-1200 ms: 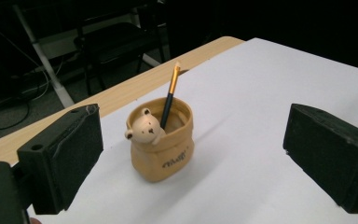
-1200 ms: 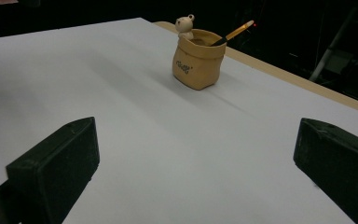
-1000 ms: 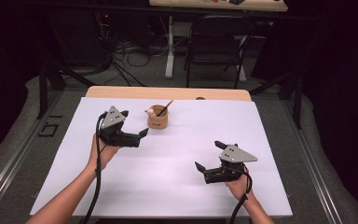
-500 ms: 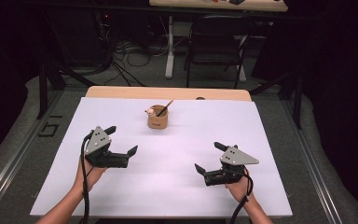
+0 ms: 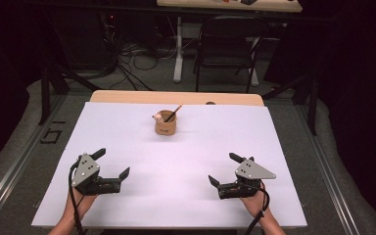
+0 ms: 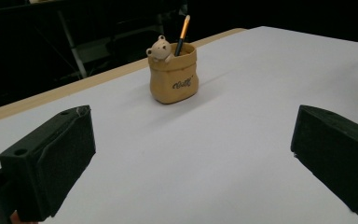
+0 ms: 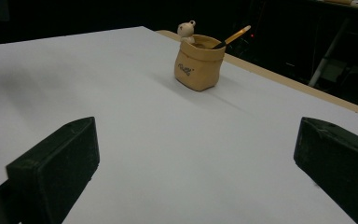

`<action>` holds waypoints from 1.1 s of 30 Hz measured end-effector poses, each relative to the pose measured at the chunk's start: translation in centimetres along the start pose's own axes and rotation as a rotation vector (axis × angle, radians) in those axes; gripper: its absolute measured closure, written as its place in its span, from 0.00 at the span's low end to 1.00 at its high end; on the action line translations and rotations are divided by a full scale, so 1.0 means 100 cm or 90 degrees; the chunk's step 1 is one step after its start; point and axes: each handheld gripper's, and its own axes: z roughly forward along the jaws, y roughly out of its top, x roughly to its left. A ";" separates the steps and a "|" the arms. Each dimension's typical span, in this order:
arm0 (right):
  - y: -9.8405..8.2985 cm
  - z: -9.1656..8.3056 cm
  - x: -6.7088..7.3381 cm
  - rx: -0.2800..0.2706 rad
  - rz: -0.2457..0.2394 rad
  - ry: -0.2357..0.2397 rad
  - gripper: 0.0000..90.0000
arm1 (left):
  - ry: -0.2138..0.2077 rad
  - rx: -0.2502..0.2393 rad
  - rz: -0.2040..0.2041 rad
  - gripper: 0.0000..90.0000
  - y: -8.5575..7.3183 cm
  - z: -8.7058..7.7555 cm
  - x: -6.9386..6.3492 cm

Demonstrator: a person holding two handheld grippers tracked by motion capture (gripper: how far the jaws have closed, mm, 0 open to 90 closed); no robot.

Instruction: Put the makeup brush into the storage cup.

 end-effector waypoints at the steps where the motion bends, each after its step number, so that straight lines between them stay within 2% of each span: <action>1: 0.000 -0.001 0.000 -0.001 0.000 -0.008 0.00 | 0.003 0.002 -0.001 0.00 -0.003 -0.002 0.000; 4: -0.003 -0.005 0.001 -0.008 0.000 -0.015 0.00 | 0.010 0.008 -0.009 0.00 -0.011 -0.006 0.001; 8: -0.009 -0.009 -0.001 0.011 0.004 -0.013 0.00 | 0.016 0.005 -0.012 0.00 -0.020 -0.011 -0.001; 10: -0.012 -0.010 -0.002 0.012 0.007 -0.015 0.00 | 0.016 0.000 -0.023 0.00 -0.024 -0.013 -0.001; 14: -0.015 -0.014 -0.003 0.020 0.003 -0.022 0.00 | 0.029 -0.002 -0.015 0.00 -0.030 -0.016 -0.002; 20: -0.019 -0.020 -0.004 0.017 0.006 -0.049 0.00 | 0.056 0.005 -0.011 0.00 -0.040 -0.022 -0.004; 24: -0.023 -0.023 -0.005 0.020 0.015 -0.066 0.00 | 0.067 0.006 -0.022 0.00 -0.045 -0.026 -0.004; 29: -0.026 -0.028 -0.005 0.033 0.016 -0.086 0.00 | 0.078 0.003 -0.027 0.00 -0.049 -0.032 0.000; 32: -0.028 -0.031 -0.006 0.026 0.022 -0.103 0.00 | 0.095 0.004 -0.029 0.00 -0.051 -0.034 0.005; 33: -0.029 -0.034 -0.006 0.034 0.024 -0.106 0.00 | 0.100 0.005 -0.031 0.00 -0.051 -0.034 0.006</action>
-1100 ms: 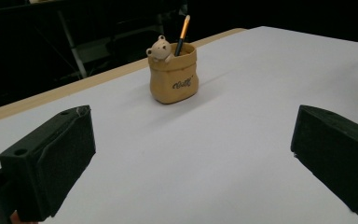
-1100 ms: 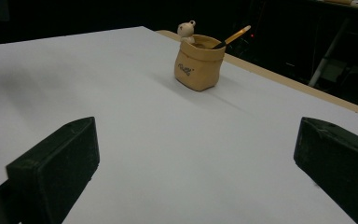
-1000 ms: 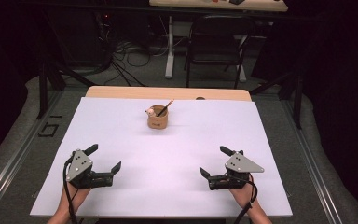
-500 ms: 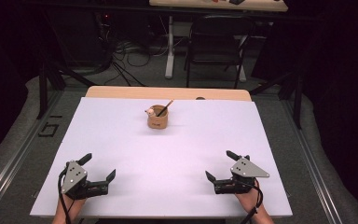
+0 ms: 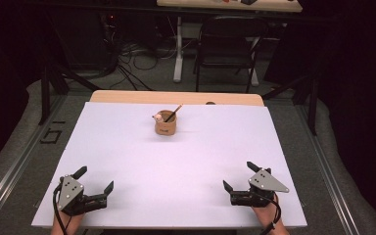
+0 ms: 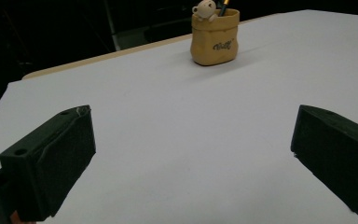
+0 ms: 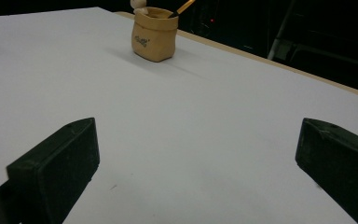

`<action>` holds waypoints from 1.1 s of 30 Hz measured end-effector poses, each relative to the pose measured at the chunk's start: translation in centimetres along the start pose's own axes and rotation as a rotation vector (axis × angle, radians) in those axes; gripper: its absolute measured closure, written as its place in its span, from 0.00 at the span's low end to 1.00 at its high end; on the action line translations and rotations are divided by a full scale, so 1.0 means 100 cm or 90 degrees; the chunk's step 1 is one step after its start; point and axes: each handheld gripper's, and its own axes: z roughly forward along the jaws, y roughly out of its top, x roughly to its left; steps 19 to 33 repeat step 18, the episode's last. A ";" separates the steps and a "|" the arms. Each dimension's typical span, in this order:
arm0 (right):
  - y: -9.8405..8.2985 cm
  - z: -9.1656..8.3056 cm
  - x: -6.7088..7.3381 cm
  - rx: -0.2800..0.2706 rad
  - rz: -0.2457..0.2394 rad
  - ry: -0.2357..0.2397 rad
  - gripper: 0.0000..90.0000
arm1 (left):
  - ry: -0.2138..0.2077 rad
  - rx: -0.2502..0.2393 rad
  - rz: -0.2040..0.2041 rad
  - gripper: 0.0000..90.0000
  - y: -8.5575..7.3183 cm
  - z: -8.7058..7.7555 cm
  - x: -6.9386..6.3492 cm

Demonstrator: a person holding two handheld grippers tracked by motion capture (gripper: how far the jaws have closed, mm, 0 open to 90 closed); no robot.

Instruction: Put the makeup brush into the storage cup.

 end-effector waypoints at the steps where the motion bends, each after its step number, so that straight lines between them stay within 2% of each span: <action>1: -0.001 -0.001 0.000 -0.004 0.003 -0.004 0.00 | 0.004 0.001 -0.003 0.00 -0.001 0.000 0.001; 6: -0.001 -0.006 0.000 -0.002 0.001 -0.012 0.00 | 0.016 0.004 -0.014 0.00 -0.003 0.001 0.007; 10: -0.001 -0.005 0.000 -0.002 0.001 -0.014 0.00 | 0.015 0.009 -0.020 0.00 -0.005 0.001 0.008; 17: 0.000 -0.007 0.000 0.001 -0.007 -0.002 0.00 | 0.022 0.004 -0.016 0.00 -0.005 0.001 0.011; 33: 0.000 -0.007 0.000 0.002 -0.008 -0.003 0.00 | 0.025 0.004 -0.015 0.00 -0.005 0.000 0.011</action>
